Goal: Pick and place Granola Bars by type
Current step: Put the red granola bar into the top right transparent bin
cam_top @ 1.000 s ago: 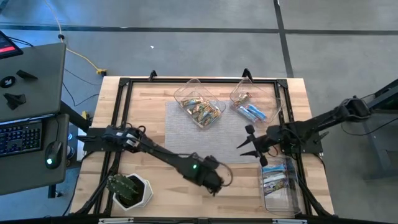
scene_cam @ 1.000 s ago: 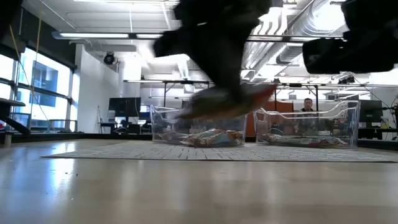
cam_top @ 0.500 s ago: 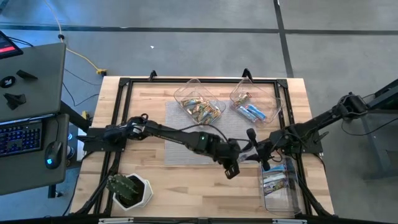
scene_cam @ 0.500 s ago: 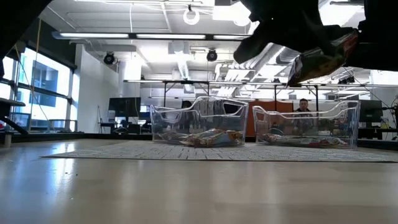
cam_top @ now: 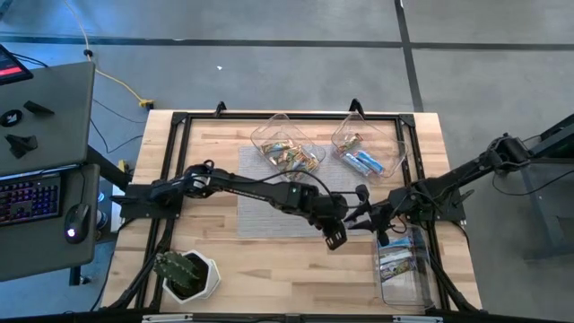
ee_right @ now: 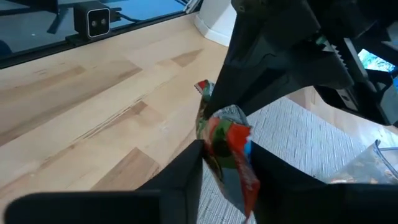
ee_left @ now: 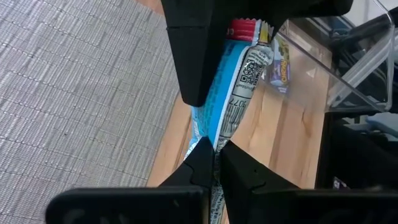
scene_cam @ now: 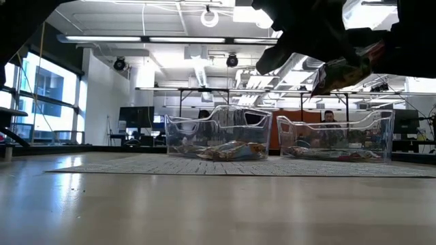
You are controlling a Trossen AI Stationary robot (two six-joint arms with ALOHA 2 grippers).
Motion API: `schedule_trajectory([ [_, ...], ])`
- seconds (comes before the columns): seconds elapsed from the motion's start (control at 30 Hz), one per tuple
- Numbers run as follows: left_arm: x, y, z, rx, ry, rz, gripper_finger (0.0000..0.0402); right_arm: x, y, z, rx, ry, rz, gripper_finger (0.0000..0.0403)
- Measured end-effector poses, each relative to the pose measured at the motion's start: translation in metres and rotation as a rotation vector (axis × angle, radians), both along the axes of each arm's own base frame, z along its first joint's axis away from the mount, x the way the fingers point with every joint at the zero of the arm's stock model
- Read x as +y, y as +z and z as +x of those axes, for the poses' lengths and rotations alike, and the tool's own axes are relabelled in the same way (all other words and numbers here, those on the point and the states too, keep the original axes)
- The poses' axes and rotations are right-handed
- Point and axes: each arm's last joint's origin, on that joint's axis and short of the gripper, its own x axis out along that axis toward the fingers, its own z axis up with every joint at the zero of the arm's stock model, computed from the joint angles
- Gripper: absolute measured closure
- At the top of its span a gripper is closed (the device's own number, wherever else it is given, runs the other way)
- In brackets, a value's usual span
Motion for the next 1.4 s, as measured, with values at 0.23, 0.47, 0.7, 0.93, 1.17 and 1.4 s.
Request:
schedule_trajectory([
  [0.23,0.002,0.000,0.000,-0.002,0.015,0.009,0.0386,0.000,0.000,0.000,0.005,0.011,0.012,0.0367],
  [0.47,0.002,0.001,0.001,-0.023,-0.031,0.042,0.0364,0.000,-0.002,-0.001,0.031,0.014,0.012,0.0364],
  [0.7,0.003,0.001,0.002,-0.034,-0.032,0.054,0.0334,0.000,-0.004,-0.002,0.083,-0.028,0.081,0.0382],
  [0.93,0.007,0.003,0.002,-0.043,0.016,0.100,0.0322,-0.006,-0.008,-0.002,0.104,-0.232,0.073,0.0381],
  [1.17,0.016,0.032,-0.004,-0.016,0.081,0.115,0.0322,-0.016,-0.009,-0.003,0.058,-0.576,0.088,0.0368],
  [1.4,0.021,0.073,-0.023,-0.031,0.110,0.208,0.0322,-0.027,0.005,0.000,-0.030,-0.763,0.000,0.0388],
])
